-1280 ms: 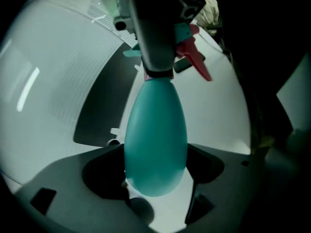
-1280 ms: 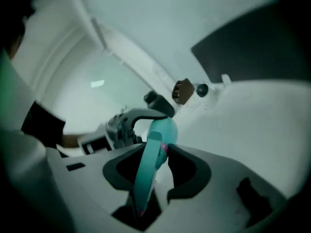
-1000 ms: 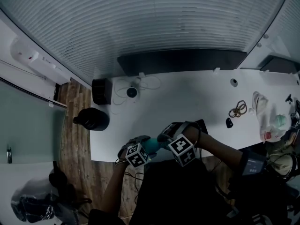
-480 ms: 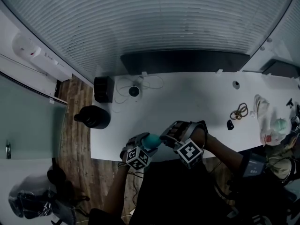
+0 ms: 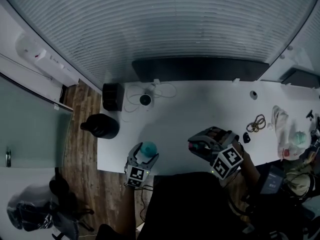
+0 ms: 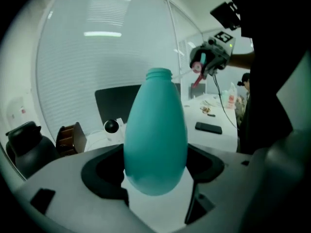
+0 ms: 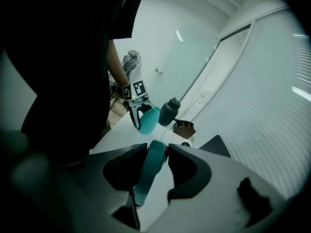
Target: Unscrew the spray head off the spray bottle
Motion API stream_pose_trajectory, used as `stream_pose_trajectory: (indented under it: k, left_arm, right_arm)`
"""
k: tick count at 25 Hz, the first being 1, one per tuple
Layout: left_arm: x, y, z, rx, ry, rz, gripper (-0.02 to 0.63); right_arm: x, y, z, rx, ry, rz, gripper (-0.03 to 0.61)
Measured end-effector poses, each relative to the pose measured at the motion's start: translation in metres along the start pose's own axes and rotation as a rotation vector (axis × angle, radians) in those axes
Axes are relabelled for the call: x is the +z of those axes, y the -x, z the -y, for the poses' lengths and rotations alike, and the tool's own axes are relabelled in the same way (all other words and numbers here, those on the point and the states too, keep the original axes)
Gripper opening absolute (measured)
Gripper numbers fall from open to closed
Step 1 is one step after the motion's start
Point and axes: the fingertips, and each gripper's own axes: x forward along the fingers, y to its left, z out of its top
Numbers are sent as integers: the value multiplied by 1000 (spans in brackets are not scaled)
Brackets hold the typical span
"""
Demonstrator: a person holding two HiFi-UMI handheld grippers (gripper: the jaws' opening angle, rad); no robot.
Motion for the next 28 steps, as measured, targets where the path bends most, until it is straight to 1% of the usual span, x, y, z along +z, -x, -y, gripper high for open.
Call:
stream_pose_trajectory:
  k: [1, 2, 3, 4, 5, 6, 7, 8, 9, 11, 13, 15, 17, 20, 21, 26, 28]
  left_arm:
    - [7, 5, -3, 16, 39, 54, 371]
    - [13, 9, -6, 31, 77, 103, 373]
    - [17, 12, -9, 44, 109, 144, 371]
    - [21, 15, -13, 54, 129, 176, 371]
    - [24, 17, -16, 60, 137, 198, 371]
    - [27, 16, -17, 63, 135, 213, 373]
    - [29, 13, -17, 67, 133, 221, 373]
    - [29, 10, -18, 78, 133, 225, 371]
    - [28, 7, -20, 94, 139, 226, 373]
    - [23, 5, -21, 113, 166, 226, 371]
    - [26, 3, -8, 92, 186, 217, 371]
    - [30, -2, 9, 54, 166, 211, 371]
    - [24, -5, 18, 31, 143, 199, 373]
    - [15, -5, 23, 19, 157, 174, 373]
    - [12, -5, 23, 18, 160, 162, 371]
    - [-7, -8, 19, 24, 174, 122, 373]
    - [-6, -9, 20, 25, 175, 120, 373]
  right_arm:
    - [1, 8, 4, -26, -53, 34, 127]
    - [3, 16, 10, -58, -133, 92, 127]
    - [6, 22, 17, -96, -238, 172, 127]
    - [9, 25, 24, -138, -364, 263, 127]
    - [10, 24, 29, -178, -501, 345, 127]
    - [6, 19, 31, -207, -628, 399, 127]
    - [-1, 10, 30, -218, -731, 424, 127]
    - [-7, -3, 29, -217, -803, 435, 127]
    - [-11, -19, 28, -209, -847, 446, 127]
    - [-12, -51, 28, -204, -879, 477, 127]
    - [-15, -69, 21, -210, -926, 498, 127]
    - [-23, -78, 10, -193, -1004, 517, 127]
    - [-29, -81, 5, -170, -1073, 559, 127]
    - [-39, -75, 7, -169, -1204, 640, 127]
    - [-38, -73, 7, -162, -1233, 658, 127]
    - [-39, -70, 9, -155, -1272, 706, 127]
    - [-42, -70, 11, -154, -1298, 729, 127]
